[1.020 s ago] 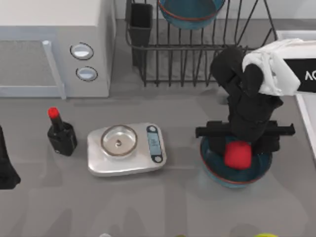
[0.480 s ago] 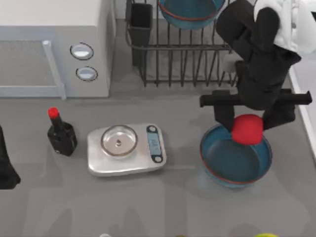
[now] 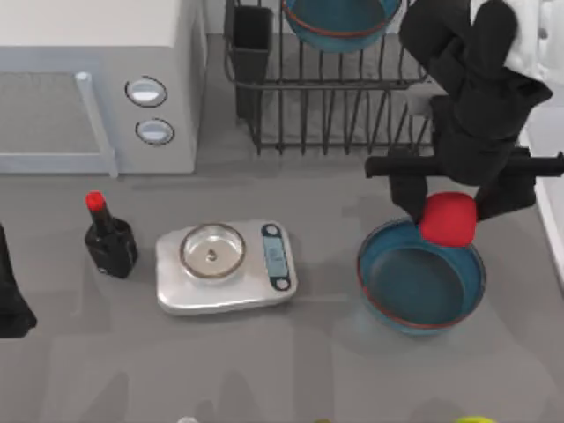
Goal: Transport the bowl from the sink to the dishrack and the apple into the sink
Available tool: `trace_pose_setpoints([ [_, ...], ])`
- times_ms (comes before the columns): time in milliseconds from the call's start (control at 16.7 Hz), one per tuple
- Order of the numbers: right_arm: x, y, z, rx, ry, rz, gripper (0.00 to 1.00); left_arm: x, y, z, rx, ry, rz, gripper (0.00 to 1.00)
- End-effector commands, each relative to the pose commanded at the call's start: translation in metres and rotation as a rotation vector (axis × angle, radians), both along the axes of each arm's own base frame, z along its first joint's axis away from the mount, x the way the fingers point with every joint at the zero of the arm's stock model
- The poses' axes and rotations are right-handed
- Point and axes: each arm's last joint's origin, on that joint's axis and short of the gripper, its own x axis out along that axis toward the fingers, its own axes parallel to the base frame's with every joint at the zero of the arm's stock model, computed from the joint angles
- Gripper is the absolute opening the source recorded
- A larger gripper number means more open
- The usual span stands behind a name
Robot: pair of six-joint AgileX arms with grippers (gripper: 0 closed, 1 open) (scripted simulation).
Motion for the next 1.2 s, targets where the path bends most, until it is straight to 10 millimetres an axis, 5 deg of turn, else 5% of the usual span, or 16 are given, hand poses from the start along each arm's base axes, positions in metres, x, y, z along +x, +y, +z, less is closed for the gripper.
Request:
trace_pose_setpoints([
  [240, 0.024, -0.048, -0.02, 0.057, -0.081, -0.051, 0.0, 0.0, 0.0, 0.0, 0.0, 0.0, 0.0, 1.0],
  [600, 0.045, -0.161, -0.073, 0.181, -0.355, -0.153, 0.0, 0.0, 0.0, 0.0, 0.0, 0.0, 0.0, 1.0],
  [900, 0.016, -0.248, -0.1, 0.21, -0.715, -0.203, 0.0, 0.0, 0.0, 0.0, 0.0, 0.0, 0.0, 1.0],
  [1200, -0.027, -0.296, -0.073, 0.119, -1.141, -0.15, 0.0, 0.0, 0.0, 0.0, 0.0, 0.0, 0.0, 1.0],
])
